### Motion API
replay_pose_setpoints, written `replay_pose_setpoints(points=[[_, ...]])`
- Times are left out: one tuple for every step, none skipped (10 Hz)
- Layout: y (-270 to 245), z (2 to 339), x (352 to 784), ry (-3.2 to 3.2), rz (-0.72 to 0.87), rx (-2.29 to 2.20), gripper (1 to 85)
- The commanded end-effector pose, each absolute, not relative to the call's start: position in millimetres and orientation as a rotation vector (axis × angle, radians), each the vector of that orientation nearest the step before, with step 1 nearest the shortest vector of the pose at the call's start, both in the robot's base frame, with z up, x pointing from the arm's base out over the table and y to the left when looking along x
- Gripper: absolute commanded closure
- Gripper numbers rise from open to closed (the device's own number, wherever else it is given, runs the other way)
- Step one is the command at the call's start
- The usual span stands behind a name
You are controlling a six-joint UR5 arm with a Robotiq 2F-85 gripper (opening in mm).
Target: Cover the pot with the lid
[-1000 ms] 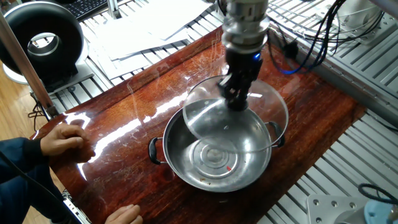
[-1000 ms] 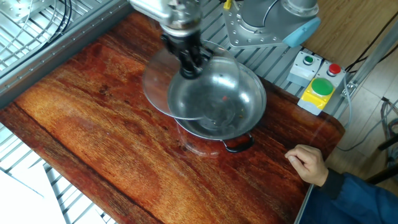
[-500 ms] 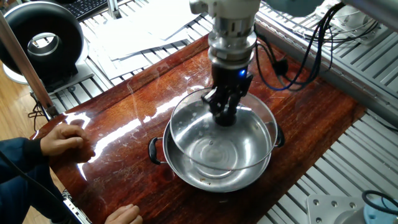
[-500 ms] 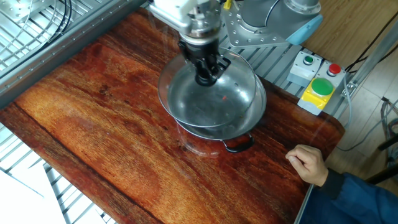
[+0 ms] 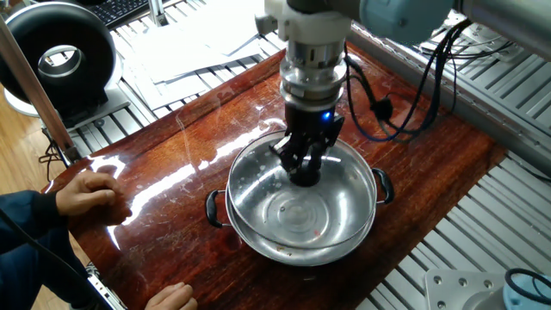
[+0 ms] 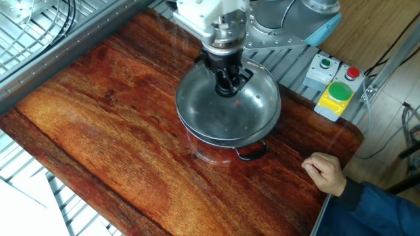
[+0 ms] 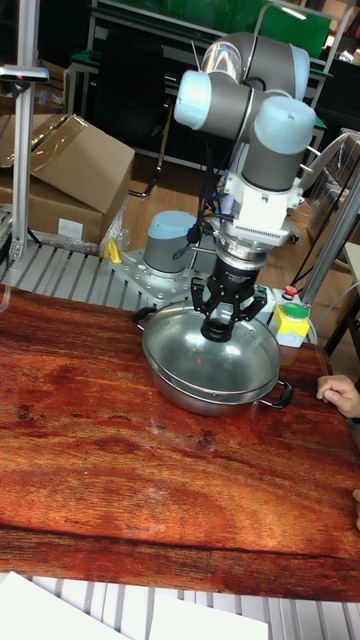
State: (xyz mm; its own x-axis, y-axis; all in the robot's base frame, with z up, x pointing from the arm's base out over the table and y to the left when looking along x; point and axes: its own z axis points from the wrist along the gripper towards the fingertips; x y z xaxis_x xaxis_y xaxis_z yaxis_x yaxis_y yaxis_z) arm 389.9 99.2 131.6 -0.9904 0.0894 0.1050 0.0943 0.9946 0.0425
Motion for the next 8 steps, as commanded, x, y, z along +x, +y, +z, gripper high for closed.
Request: replay_pose_setpoints(points=[[110.1,124.0,386.8,-3.039,-0.079,-0.183,84.3],[108.5,123.3,388.1,-3.042,-0.077,-0.181,84.3],[105.7,122.3,389.4,-3.044,-0.068,-0.179,84.3],[103.8,121.4,389.8,-3.045,-0.061,-0.177,84.3],[102.2,119.8,389.5,-3.043,-0.059,-0.179,84.3],[101.3,118.6,389.5,-3.042,-0.058,-0.184,84.3],[101.8,117.8,389.1,-3.041,-0.058,-0.189,84.3],[102.1,116.6,389.0,-3.041,-0.060,-0.193,84.3]])
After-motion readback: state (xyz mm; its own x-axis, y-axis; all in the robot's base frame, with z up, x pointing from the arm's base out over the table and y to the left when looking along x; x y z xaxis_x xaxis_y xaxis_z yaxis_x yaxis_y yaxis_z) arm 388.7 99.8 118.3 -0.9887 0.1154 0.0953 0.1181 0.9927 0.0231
